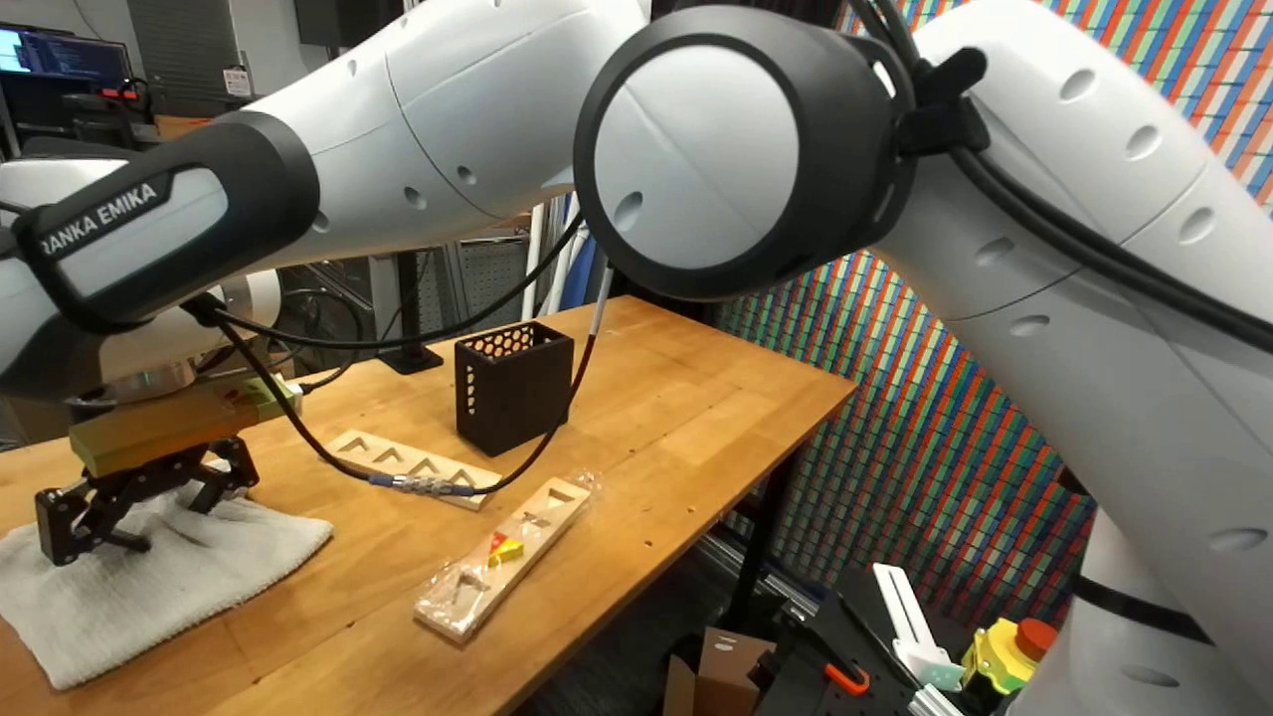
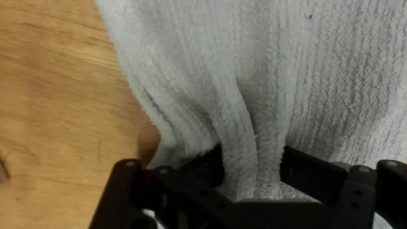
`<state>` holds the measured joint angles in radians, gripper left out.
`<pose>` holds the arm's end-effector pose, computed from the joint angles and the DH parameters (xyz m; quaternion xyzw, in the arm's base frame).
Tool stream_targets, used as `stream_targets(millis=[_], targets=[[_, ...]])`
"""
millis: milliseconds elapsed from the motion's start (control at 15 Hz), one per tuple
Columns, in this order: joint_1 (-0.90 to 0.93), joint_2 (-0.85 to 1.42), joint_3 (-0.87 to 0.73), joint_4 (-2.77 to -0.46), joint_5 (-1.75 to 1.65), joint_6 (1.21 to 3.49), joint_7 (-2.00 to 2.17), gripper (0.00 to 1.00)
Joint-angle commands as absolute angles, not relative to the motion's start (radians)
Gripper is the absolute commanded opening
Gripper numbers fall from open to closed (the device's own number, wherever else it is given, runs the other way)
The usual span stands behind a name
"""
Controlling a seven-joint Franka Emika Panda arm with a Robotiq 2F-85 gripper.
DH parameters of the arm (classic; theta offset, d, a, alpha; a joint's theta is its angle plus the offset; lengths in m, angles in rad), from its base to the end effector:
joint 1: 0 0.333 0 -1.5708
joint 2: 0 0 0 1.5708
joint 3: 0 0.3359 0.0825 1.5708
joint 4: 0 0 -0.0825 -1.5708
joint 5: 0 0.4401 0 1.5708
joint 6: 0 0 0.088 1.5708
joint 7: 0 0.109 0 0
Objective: Pick the cloth and shove it in the box
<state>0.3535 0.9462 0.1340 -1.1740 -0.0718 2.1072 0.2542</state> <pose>0.7457 0.3564 0.1970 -0.9939 -0.1074 0.0111 0.0210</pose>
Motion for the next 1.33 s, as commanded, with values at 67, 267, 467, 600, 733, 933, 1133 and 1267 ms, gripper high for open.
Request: stream_targets(millis=[67, 267, 467, 600, 733, 933, 1133, 1267], targets=[[0.382, 0.963, 0.128, -1.124, -0.049, 2.077, 0.262, 0.12], [0.394, 0.944, 0.121, -1.122, -0.051, 2.056, 0.282, 0.01], [0.396, 0.918, 0.123, -1.124, -0.072, 2.025, 0.31, 0.0], [0.398, 0.895, 0.116, -1.123, -0.079, 1.995, 0.332, 0.0], [0.393, 0.867, 0.109, -1.126, -0.084, 1.959, 0.343, 0.0], [0.375, 0.815, 0.094, -1.143, -0.082, 1.912, 0.338, 0.0], [0.34, 0.754, 0.074, -1.16, -0.082, 1.861, 0.302, 0.0], [0.306, 0.713, 0.06, -1.172, -0.081, 1.831, 0.265, 0.0]])
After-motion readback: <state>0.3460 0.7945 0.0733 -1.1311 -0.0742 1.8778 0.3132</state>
